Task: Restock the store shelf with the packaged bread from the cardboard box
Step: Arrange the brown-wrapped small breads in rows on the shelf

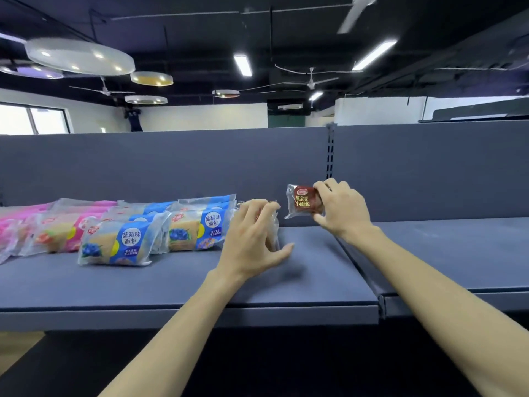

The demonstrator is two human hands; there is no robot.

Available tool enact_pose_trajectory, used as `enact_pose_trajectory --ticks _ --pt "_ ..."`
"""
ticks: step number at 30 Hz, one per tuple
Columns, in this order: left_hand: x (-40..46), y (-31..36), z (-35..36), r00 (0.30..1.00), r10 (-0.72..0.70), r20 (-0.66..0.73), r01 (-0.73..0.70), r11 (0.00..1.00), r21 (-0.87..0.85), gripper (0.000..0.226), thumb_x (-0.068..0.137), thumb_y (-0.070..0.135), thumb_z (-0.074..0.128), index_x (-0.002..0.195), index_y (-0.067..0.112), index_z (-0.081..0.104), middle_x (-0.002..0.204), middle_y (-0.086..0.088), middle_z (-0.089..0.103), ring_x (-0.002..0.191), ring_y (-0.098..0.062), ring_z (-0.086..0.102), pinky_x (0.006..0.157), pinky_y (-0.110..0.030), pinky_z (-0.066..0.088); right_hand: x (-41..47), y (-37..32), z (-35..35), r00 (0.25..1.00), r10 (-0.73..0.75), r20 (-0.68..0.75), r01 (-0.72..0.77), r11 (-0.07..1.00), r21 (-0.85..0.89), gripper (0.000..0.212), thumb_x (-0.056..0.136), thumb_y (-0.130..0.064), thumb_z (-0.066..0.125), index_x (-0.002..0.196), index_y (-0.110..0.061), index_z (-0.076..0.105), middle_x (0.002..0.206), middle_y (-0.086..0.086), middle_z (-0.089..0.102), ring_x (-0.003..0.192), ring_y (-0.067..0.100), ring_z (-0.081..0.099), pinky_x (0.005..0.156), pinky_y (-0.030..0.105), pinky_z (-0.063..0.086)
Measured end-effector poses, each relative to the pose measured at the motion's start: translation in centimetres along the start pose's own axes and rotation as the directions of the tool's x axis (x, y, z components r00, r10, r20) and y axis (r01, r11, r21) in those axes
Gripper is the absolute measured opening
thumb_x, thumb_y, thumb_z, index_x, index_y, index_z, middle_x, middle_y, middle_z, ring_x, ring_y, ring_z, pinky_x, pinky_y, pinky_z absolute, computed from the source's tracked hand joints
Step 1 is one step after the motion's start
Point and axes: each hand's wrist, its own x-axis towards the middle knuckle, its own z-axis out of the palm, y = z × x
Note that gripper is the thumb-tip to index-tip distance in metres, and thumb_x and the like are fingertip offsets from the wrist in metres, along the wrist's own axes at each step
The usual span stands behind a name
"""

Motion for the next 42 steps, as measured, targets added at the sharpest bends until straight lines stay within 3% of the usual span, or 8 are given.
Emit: enact_pose_trajectory --ticks 5,10,18,27,34,42 --pt "-0.4 -0.8 1.5 1.0 0.012 -0.004 -0.012 0.999 0.031 0.066 0.069 0.051 0.073 0.12 0.012 0.057 0.118 -0.003 0.053 0.111 -0.024 0.047 0.102 -0.029 0.035 1.9 -0.3 2.3 0.997 -0.001 0.074 0.004 0.999 -0.039 0.049 0.08 -0.03 0.07 0.123 -0.015 0.051 0.118 0.007 0.054 0.098 0.029 0.052 0.073 0.035 0.04" --pt "-0.4 -1.3 2.0 1.0 0.014 -0.007 -0.014 1.0 0.016 0.066 0.069 0.048 0.074 0.122 0.014 0.057 0.117 0.001 0.052 0.11 -0.022 0.048 0.1 -0.03 0.037 3.3 -1.3 4.7 0.986 0.057 0.159 -0.067 0.996 0.059 0.047 0.082 -0.017 0.069 0.122 -0.015 0.046 0.121 0.005 0.047 0.102 0.027 0.054 0.065 0.032 0.036" --pt "-0.3 -1.6 2.5 1.0 0.012 -0.017 -0.012 1.0 0.014 0.062 0.07 0.047 0.073 0.121 0.016 0.057 0.116 0.001 0.054 0.11 -0.021 0.048 0.104 -0.023 0.029 3.2 -1.3 8.0 0.981 0.125 0.148 -0.151 0.973 0.177 0.055 0.078 -0.015 0.073 0.125 -0.02 0.044 0.122 0.002 0.044 0.092 0.028 0.059 0.063 0.032 0.038" --pt "-0.4 -1.7 2.6 0.999 -0.032 -0.042 0.032 0.999 0.003 0.058 0.069 0.047 0.073 0.116 0.017 0.055 0.11 0.005 0.052 0.104 -0.019 0.046 0.097 -0.029 0.034 2.9 -1.2 9.0 0.953 0.233 0.196 -0.288 0.896 0.337 0.052 0.073 -0.016 0.075 0.115 -0.024 0.045 0.115 -0.002 0.042 0.078 0.028 0.053 0.071 0.033 0.039" --pt "-0.7 -1.5 2.4 0.998 -0.019 -0.053 0.019 1.0 0.008 0.055 0.069 0.048 0.072 0.112 0.02 0.054 0.106 0.008 0.05 0.102 -0.019 0.047 0.094 -0.037 0.038 2.7 -1.3 9.1 0.952 0.205 0.228 -0.292 0.831 0.474 0.048 0.076 -0.022 0.071 0.116 -0.024 0.045 0.116 -0.004 0.039 0.087 0.026 0.056 0.073 0.033 0.044" --pt "-0.7 -1.5 2.5 0.999 -0.029 -0.046 0.029 1.0 0.003 0.054 0.069 0.051 0.068 0.112 0.022 0.052 0.106 0.01 0.049 0.103 -0.019 0.046 0.093 -0.041 0.039 2.8 -1.0 9.4 0.967 0.189 0.172 -0.25 0.842 0.478 0.048 0.076 -0.016 0.075 0.115 -0.023 0.048 0.115 -0.004 0.04 0.089 0.024 0.058 0.074 0.033 0.048"
